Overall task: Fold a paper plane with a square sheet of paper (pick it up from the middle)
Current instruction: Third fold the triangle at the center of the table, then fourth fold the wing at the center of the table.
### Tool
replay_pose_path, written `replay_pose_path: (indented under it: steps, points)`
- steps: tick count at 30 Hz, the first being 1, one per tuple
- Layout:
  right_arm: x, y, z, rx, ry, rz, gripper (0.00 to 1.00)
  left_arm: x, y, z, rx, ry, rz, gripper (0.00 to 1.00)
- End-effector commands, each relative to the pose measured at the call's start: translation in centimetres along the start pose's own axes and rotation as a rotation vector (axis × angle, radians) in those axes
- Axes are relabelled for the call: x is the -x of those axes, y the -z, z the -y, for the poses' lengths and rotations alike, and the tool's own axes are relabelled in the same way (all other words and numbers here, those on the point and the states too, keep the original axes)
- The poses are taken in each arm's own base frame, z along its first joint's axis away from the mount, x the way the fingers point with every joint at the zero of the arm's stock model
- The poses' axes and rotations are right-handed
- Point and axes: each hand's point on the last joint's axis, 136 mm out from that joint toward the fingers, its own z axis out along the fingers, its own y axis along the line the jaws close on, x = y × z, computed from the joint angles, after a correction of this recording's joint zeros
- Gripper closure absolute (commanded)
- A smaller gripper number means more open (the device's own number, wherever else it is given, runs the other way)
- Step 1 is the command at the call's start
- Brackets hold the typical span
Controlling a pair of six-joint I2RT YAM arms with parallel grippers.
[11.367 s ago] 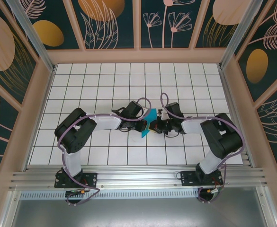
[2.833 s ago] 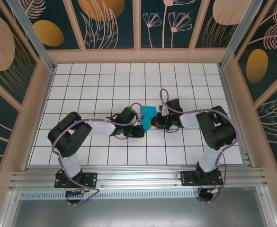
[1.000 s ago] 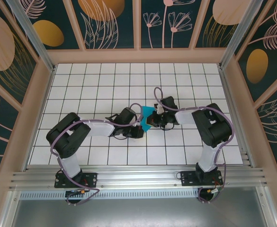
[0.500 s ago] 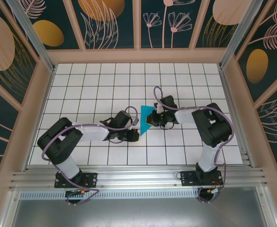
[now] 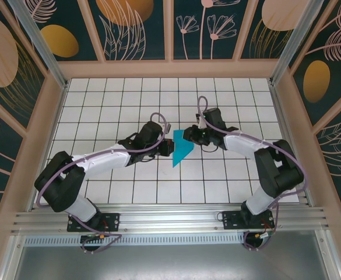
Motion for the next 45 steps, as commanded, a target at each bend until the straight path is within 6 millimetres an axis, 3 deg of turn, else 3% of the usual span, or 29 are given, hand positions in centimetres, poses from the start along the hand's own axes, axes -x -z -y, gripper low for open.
replay_pose_path:
  steps: [1,3,8,14,19,25,30,45]
  points:
    - [0.9,2.2,1.7,-0.073,-0.007,0.085,0.68,1.7,-0.8,0.1,0.024,0.02,0.03,0.95]
    - [1.4,3.4,2.5,-0.092,-0.028,0.128,0.64,1.3,-1.6,-0.4,0.032,0.033,0.013,0.95]
    - [2.1,6.4,3.3,-0.105,-0.046,0.234,0.49,2.8,-1.9,0.1,0.035,0.041,0.06,0.95]
    - [3.4,9.4,2.4,-0.072,-0.017,0.339,0.36,3.6,-2.6,-0.4,0.07,0.051,0.079,0.94]
    - [3.9,10.1,1.5,-0.036,-0.021,0.372,0.29,2.9,-4.2,-0.9,0.077,0.069,0.04,0.94]
    - [3.9,10.4,3.7,-0.064,-0.107,0.377,0.26,2.2,-5.5,-1.2,0.087,0.072,-0.004,0.92]
    - [3.1,9.6,4.3,0.005,-0.135,0.32,0.28,1.6,-6.2,-1.7,0.097,0.078,-0.025,0.92]
    - [-1.9,3.0,4.8,0.1,-0.194,0.018,0.35,-0.5,-7.4,-3.1,0.131,0.073,-0.094,0.94]
